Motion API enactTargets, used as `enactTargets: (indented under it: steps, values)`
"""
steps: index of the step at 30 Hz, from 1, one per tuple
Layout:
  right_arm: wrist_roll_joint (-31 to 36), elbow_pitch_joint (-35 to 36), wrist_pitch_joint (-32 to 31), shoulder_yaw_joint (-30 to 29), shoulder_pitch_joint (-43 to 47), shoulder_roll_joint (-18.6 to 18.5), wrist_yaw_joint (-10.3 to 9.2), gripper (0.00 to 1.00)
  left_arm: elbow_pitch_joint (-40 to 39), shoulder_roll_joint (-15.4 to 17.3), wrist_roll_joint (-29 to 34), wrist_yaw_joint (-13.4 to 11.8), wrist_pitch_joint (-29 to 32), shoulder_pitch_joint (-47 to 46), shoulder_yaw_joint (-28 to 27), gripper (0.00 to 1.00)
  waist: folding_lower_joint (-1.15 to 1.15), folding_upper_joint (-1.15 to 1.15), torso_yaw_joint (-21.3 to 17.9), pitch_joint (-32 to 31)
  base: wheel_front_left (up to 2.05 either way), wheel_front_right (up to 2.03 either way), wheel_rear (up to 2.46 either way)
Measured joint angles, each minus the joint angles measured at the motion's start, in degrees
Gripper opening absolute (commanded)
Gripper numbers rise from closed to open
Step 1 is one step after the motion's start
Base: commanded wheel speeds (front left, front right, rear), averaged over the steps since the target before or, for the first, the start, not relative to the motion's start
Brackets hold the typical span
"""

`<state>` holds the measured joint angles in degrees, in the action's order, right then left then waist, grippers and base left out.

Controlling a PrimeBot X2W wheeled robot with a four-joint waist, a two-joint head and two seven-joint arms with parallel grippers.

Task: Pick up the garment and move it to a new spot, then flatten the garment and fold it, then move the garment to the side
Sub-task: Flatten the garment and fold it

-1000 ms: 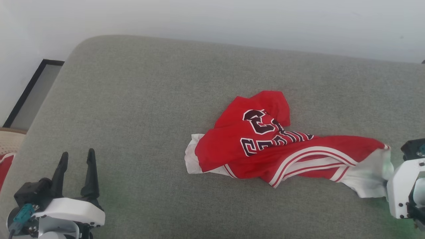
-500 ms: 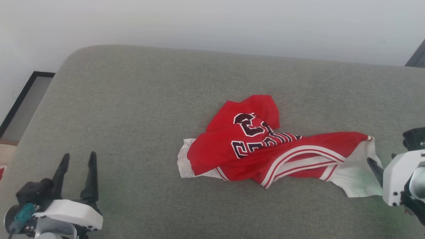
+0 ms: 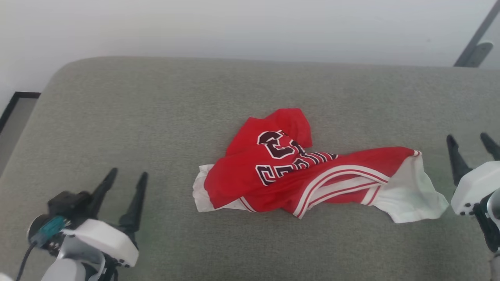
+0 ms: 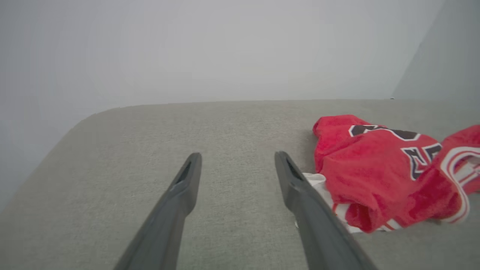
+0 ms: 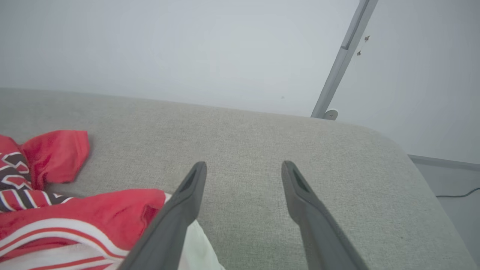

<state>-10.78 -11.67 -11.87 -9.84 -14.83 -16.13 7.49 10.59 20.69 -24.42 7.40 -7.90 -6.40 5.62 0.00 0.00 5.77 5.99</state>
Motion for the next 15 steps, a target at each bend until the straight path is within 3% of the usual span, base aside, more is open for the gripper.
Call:
enactTargets:
  steps: [6, 15]
  values:
    - [3.4, 0.1, 4.3, -3.3, -1.2, 3.8, 0.0, 1.0, -3.0, 3.8, -4.9, 0.0, 7.8, -1.4, 7.8, 1.0, 0.0, 0.0, -2.0, 1.0, 0.0, 0.0, 0.0]
    - [4.9, 0.3, 6.7, -3.2, -2.1, 5.3, 0.0, 1.0, -1.0, 8.8, -8.8, 0.0, 21.0, -6.5, 15.3, 1.0, 0.0, 0.0, -4.9, 3.2, 0.0, 0.0, 0.0]
